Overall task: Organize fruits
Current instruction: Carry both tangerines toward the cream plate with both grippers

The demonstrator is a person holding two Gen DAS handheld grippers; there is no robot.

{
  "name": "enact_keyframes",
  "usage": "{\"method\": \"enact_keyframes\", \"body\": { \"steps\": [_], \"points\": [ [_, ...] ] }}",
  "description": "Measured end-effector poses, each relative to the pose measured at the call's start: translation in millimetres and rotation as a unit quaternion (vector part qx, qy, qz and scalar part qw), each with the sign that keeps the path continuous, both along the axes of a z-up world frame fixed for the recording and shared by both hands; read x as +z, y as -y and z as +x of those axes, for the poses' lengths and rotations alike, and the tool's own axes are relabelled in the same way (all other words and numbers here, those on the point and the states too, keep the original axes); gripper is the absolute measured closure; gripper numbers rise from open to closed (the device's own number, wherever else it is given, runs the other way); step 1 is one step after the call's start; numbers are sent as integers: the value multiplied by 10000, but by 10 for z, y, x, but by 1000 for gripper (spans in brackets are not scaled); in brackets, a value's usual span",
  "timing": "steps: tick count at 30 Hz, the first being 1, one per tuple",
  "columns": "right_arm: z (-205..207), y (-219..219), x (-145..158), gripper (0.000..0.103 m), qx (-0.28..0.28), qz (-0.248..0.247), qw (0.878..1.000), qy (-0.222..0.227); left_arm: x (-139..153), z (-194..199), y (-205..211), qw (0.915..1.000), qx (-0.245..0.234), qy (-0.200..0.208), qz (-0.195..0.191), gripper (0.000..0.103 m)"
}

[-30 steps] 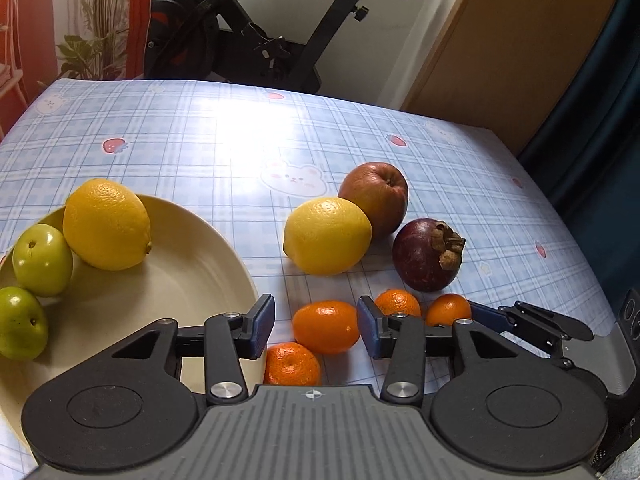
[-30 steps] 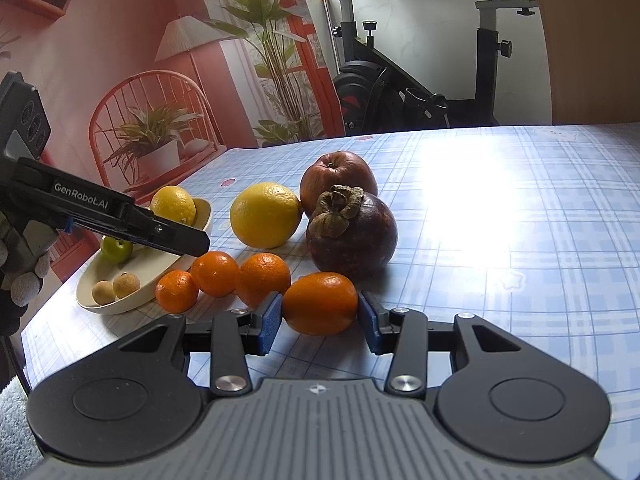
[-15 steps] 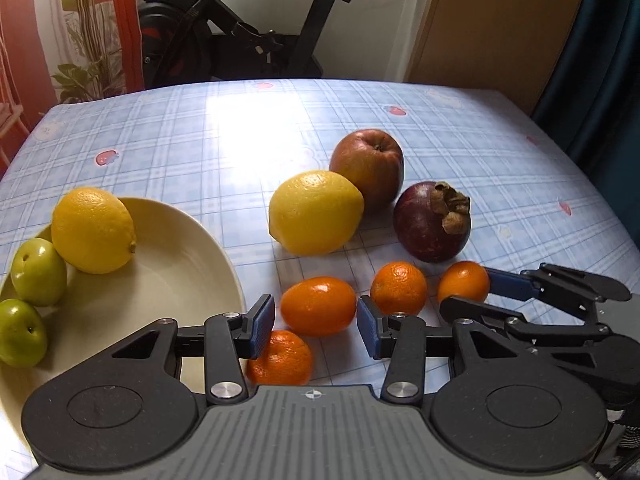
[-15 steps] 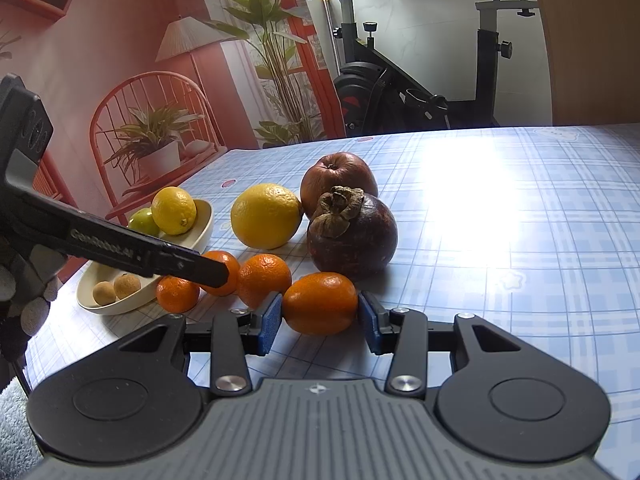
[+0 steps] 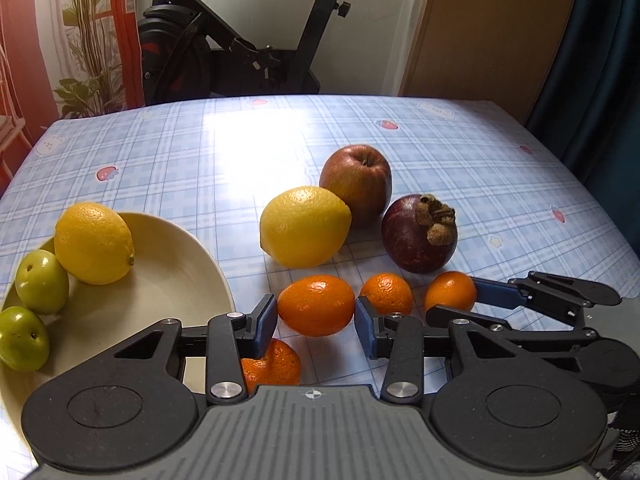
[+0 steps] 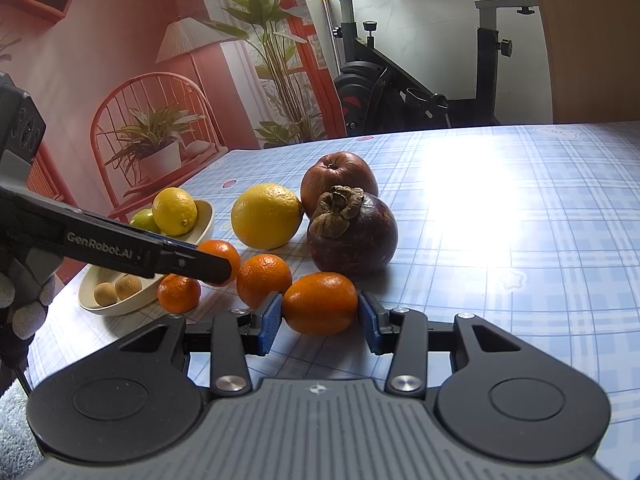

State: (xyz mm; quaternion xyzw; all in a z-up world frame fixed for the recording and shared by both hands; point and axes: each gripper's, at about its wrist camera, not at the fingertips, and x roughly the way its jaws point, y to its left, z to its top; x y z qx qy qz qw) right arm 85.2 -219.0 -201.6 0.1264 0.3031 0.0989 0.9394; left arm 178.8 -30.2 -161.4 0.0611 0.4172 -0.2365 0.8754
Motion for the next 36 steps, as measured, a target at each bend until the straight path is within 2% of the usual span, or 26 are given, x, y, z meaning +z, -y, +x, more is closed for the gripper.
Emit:
{"method": "enact_keyframes", "body": {
  "steps": [7, 12, 15, 18, 23, 26, 30, 33, 36],
  "points": [
    [-30, 10, 11, 59, 13, 42, 10000, 84, 262, -98, -412, 9988, 374, 180, -278, 59],
    [-69, -10, 36, 59, 37, -18, 9998, 208, 483, -111, -1013, 9919, 1114, 338, -503, 59],
    [-77, -65, 52, 59, 84, -143, 9996, 248, 533, -145, -1287, 9874, 1468, 445, -389, 59],
    [-75, -130, 71, 59, 157, -223, 9992, 278, 485, -150, -1483, 9852, 1627, 324, -438, 59],
    [14, -311, 193, 59, 445, -384, 9976, 364, 357, -142, -1604, 9847, 1694, 185, -361, 59],
    [107, -461, 291, 59, 721, -682, 9937, 513, 271, -167, -1580, 9862, 1626, 240, -180, 58],
    [323, -644, 355, 59, 1055, -854, 9895, 493, 189, -164, -1540, 9889, 1445, 341, 68, 58],
    [510, -864, 385, 59, 1413, -1022, 9836, 454, 141, -142, -1589, 9884, 1472, 338, 153, 58],
    [697, -1119, 371, 59, 1812, -1274, 9742, 437, 129, -122, -1647, 9885, 1484, 284, 79, 58]
  ]
}}
